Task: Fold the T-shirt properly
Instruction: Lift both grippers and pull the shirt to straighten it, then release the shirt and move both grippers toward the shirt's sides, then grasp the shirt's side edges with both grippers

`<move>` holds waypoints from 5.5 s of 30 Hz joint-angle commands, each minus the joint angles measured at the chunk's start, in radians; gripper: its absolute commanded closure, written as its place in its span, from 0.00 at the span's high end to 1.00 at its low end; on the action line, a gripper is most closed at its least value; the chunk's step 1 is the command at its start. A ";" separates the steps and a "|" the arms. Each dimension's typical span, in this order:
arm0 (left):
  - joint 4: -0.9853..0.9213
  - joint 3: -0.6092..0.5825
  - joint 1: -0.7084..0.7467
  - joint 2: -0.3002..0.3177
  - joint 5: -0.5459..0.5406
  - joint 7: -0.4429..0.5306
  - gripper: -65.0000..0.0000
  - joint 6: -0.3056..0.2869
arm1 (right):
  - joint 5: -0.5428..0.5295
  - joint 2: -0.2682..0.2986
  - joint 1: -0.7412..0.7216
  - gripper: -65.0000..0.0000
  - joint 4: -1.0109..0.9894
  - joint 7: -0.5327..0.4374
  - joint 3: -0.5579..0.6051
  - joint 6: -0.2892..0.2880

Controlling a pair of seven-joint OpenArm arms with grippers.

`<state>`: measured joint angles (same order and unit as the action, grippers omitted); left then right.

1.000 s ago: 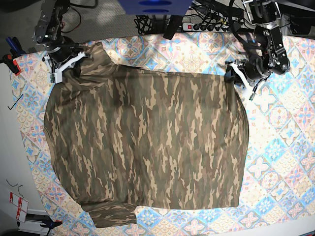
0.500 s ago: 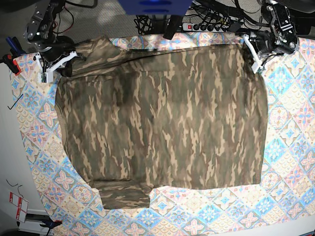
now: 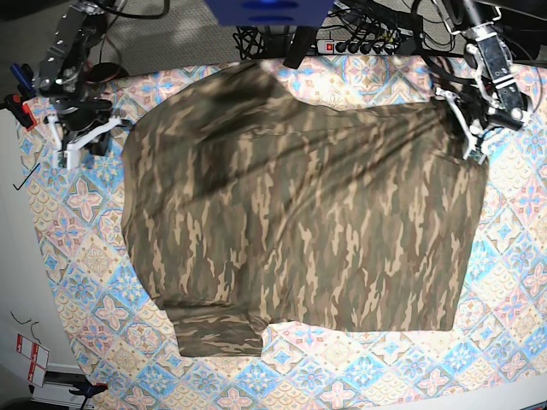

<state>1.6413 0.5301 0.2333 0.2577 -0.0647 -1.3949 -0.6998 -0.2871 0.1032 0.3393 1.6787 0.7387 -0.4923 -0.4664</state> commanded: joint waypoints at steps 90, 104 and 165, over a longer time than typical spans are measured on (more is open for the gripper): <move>0.015 -0.006 -0.015 -0.013 0.073 -0.001 0.00 0.002 | -0.380 -0.035 0.094 0.01 -0.162 0.207 0.122 -0.134; 0.020 -0.074 -0.091 -0.146 0.223 -0.001 0.00 0.002 | -0.301 0.003 -0.124 0.01 -0.162 0.436 -0.225 -0.134; -0.006 0.180 -0.429 -0.182 0.595 0.276 0.00 0.002 | 0.271 -0.013 -0.477 0.01 -0.068 0.404 0.223 -0.035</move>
<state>1.6066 0.7040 -0.1799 0.0475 0.4763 -1.1164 -0.7300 -0.0666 0.0647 -0.1165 1.5898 1.1542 -0.2604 -0.5240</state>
